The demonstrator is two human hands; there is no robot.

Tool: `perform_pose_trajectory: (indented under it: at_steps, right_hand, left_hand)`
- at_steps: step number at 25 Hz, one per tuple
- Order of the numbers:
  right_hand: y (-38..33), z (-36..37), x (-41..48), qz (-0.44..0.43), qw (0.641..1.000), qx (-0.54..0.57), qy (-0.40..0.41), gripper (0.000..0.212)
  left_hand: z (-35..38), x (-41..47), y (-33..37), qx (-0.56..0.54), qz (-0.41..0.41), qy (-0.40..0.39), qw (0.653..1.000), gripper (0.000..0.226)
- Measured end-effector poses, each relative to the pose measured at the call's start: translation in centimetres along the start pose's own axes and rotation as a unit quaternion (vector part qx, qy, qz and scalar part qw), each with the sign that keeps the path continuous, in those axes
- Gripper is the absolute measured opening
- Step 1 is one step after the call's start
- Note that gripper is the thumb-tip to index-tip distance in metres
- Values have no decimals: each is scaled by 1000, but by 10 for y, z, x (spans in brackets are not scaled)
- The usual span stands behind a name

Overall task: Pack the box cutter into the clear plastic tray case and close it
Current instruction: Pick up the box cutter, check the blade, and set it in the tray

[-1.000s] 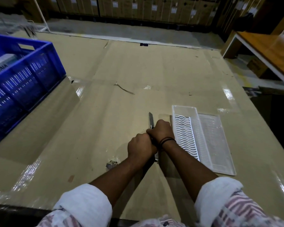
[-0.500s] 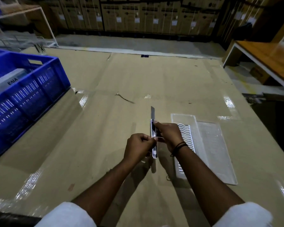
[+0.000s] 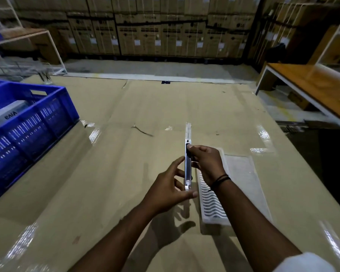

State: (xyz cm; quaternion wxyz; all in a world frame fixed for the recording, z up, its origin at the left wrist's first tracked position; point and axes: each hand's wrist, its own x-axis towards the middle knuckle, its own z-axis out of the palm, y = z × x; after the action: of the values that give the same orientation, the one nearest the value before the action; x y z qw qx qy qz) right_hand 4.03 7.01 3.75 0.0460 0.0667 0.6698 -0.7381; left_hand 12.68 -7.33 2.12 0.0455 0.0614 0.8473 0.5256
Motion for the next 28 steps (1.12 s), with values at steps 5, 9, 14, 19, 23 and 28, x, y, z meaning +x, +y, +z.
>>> perform_pose_trajectory:
  at_steps: [5,9,14,19,23,28]
  right_hand:
    - [-4,-8,-6,-13,1000,11,-16,12]
    - [-6,-14,-10,-25,999,11,-27,10]
    - [-3,-24,-16,-43,999,-13,-28,16]
    - [0,-30,-25,-63,997,-28,-40,29]
    - [3,-35,-30,-61,996,-35,-48,39]
    - [0,-43,-35,-65,995,-47,-57,52]
  left_hand:
    - [9,-1,9,3,27,17,999,104]
    - [13,-1,12,0,33,20,999,104]
    - [20,1,13,-2,43,27,999,104]
    - [27,0,14,-16,46,29,998,102]
    - [28,2,16,-16,46,36,998,101]
    - [33,7,20,-19,41,36,998,102]
